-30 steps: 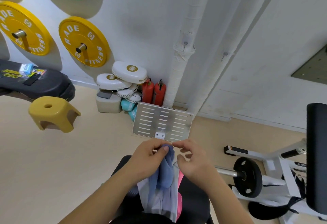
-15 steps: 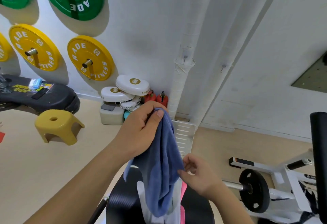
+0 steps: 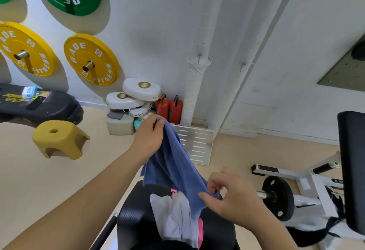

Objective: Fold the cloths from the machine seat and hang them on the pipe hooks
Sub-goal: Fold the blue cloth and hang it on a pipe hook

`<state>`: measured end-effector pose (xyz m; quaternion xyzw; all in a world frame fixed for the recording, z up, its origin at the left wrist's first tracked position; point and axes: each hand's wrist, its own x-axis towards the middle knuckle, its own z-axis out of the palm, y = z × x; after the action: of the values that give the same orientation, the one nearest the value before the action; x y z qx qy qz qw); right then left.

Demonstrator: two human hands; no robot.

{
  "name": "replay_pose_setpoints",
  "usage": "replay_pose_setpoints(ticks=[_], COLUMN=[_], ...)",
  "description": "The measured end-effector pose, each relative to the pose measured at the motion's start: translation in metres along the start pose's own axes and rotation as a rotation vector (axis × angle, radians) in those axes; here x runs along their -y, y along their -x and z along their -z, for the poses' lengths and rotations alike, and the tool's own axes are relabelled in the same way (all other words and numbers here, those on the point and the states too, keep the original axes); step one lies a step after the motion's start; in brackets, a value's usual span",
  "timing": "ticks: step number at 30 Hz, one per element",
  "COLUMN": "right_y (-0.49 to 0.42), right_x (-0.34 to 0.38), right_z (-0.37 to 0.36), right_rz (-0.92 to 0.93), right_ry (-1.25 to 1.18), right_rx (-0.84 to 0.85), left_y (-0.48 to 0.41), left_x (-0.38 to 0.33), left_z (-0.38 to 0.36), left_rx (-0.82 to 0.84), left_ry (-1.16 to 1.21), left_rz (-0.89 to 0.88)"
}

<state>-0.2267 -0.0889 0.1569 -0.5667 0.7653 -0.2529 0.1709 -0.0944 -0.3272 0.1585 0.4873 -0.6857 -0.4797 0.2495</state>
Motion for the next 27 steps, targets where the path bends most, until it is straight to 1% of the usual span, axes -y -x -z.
replay_pose_setpoints(ticks=[1, 2, 4, 6, 7, 12, 16, 18, 21, 22, 25, 26, 27], right_y=[-0.001, 0.000, 0.005, 0.011, 0.014, 0.010, 0.006, 0.004, 0.003, 0.001, -0.012, -0.018, -0.025], right_x=[-0.006, -0.013, -0.029, -0.048, -0.055, -0.060, -0.065, -0.069, -0.076, -0.076, -0.073, -0.070, -0.067], right_z=[0.001, 0.002, 0.000, -0.006, -0.010, -0.014, -0.007, -0.004, -0.006, -0.005, 0.004, 0.008, 0.012], right_rz=[-0.066, -0.173, -0.330, -0.309, -0.288, -0.233, -0.215, -0.227, -0.340, -0.368, -0.482, -0.503, -0.504], right_ry=[0.122, 0.208, 0.311, 0.446, 0.501, 0.715, 0.767, 0.741, 0.620, 0.519, 0.050, -0.061, -0.113], right_rx=[0.050, 0.080, 0.021, -0.127, -0.160, -0.189, -0.202, -0.121, 0.017, 0.017, -0.064, -0.072, -0.068], left_y=[-0.001, -0.002, 0.002, 0.008, 0.011, 0.023, 0.026, 0.030, 0.033, 0.032, 0.022, 0.017, 0.012], left_x=[0.002, 0.004, 0.008, 0.015, 0.019, 0.031, 0.038, 0.041, 0.044, 0.046, 0.057, 0.061, 0.063], left_z=[-0.002, -0.003, -0.002, 0.001, 0.002, 0.005, 0.012, 0.017, 0.017, 0.017, 0.024, 0.028, 0.032], left_rx=[-0.006, -0.012, 0.002, 0.032, 0.038, 0.024, -0.031, -0.028, -0.005, -0.009, -0.030, -0.028, -0.018], left_ry=[0.002, -0.008, -0.051, -0.099, -0.115, -0.131, -0.075, -0.085, -0.126, -0.121, -0.093, -0.083, -0.067], left_rz=[-0.001, -0.016, -0.070, -0.123, -0.142, -0.160, -0.125, -0.145, -0.164, -0.153, -0.114, -0.098, -0.085])
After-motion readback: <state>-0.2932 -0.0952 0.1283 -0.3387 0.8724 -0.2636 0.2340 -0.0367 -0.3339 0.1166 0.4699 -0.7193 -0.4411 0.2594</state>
